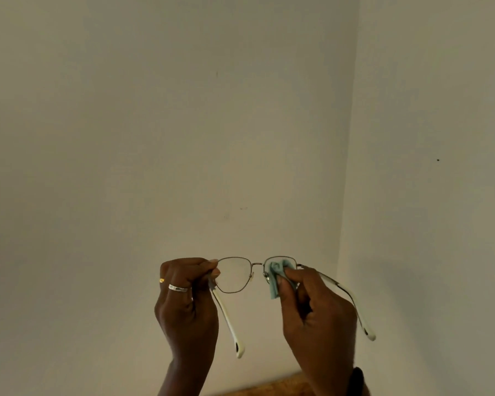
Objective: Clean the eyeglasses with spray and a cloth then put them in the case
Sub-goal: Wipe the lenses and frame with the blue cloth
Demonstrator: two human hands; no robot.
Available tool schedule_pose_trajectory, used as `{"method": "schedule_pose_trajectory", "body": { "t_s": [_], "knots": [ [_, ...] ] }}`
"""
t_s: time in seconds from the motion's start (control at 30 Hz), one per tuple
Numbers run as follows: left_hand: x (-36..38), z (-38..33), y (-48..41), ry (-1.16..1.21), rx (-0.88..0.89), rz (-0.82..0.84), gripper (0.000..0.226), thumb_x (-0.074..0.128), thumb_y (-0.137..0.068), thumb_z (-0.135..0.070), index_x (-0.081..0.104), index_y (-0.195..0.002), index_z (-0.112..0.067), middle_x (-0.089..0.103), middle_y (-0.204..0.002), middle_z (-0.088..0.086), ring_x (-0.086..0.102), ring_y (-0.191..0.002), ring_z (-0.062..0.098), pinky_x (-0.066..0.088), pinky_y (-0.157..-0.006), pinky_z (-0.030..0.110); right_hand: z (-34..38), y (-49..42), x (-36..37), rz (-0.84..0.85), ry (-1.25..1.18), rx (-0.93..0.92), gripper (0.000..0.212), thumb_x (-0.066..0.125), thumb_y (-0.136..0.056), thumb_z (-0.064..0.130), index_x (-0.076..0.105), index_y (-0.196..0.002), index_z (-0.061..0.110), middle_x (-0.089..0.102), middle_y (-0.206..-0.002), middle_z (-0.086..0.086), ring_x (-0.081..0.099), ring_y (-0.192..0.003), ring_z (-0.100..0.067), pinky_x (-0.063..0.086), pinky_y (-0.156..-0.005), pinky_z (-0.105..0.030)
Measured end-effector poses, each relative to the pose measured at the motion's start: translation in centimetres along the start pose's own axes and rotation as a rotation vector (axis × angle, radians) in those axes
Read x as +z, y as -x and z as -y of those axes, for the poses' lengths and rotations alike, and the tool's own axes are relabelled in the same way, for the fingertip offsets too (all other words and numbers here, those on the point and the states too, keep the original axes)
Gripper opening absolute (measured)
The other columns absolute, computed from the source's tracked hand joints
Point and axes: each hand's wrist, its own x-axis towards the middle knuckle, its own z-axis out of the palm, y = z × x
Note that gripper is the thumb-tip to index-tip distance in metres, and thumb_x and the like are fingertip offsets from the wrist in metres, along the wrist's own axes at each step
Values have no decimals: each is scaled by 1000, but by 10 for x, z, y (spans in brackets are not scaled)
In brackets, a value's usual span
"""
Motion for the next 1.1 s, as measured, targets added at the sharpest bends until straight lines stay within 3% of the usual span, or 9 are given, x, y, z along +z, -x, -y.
{"method": "schedule_pose_trajectory", "body": {
  "t_s": [0.07, 0.13, 0.23, 0.3, 0.43, 0.57, 0.8, 0.97, 1.1],
  "knots": [
    [-2, 2, 0, -40, 25, 11, 32, 59, -84, 15, 63, -88, -17, 62, -96, -28, 61, -77, 32, 49, -55, 46, -7, 5, 1, -20, 24, 35, 12, 67, -87, 27, 72, -91, 18, 57, -62, 15, 33, -55, 13, 31, -58, -5],
    [-2, 5, 1, -34, 18, 3, 34, 59, -83, 16, 63, -89, -18, 62, -96, -27, 60, -75, 36, 49, -56, 47, -10, 6, 4, -57, 55, 63, 12, 68, -87, 26, 73, -92, 16, 53, -63, 17, 32, -54, 14, 33, -54, -10],
    [-2, 0, 5, -85, 34, 42, 27, 56, -89, 8, 64, -88, -18, 64, -94, -19, 61, -79, 32, 51, -60, 43, -6, 9, 5, -120, 8, 54, 13, 67, -87, 26, 72, -90, 14, 51, -61, 18, 37, -49, 10, 35, -49, -11],
    [-4, -1, 6, -198, 58, 123, 17, 54, -93, -7, 66, -84, -14, 65, -87, -10, 61, -83, 23, 50, -69, 30, 6, 16, 2, -131, -172, 74, 15, 65, -87, 28, 72, -87, 15, 52, -58, 20, 43, -46, 0, 35, -46, -10],
    [-4, -4, 16, -312, 49, 286, 16, 62, -94, -16, 68, -80, -10, 64, -81, -7, 56, -81, 14, 46, -68, 22, 22, 30, 3, -79, -574, 409, 14, 67, -79, 42, 69, -80, 29, 67, -64, 2, 57, -53, -12, 45, -47, -18],
    [-2, -11, 37, -369, 26, 395, 21, 55, -93, -20, 71, -85, -10, 64, -81, -6, 50, -80, 10, 42, -66, 15, 11, 39, 16, 129, -576, 633, 22, 72, -80, 49, 73, -82, 27, 70, -69, 5, 60, -57, -9, 46, -50, -16],
    [-5, -20, 55, -519, 60, 523, 10, 73, -79, -22, 71, -80, -12, 64, -76, -6, 45, -76, 8, 48, -51, 22, 3, 57, 16, 78, -314, 451, 4, 70, -86, 31, 71, -88, 27, 67, -83, 16, 63, -71, -6, 43, -51, -7],
    [-9, -27, 57, -550, -50, 669, 29, 93, -61, -11, 69, -77, -16, 62, -72, -8, 47, -69, 7, 38, -52, 11, -7, 61, 14, 123, -334, 488, 16, 67, -81, 34, 75, -89, 23, 69, -85, 16, 66, -77, -9, 46, -53, -9],
    [-8, -30, 58, -559, -66, 727, 30, 93, -62, -10, 69, -77, -18, 62, -71, -10, 50, -67, 9, 45, -47, 17, -13, 67, 11, 132, -340, 522, 19, 65, -80, 39, 75, -90, 27, 70, -83, 16, 66, -80, -11, 47, -54, -10]
  ]
}}
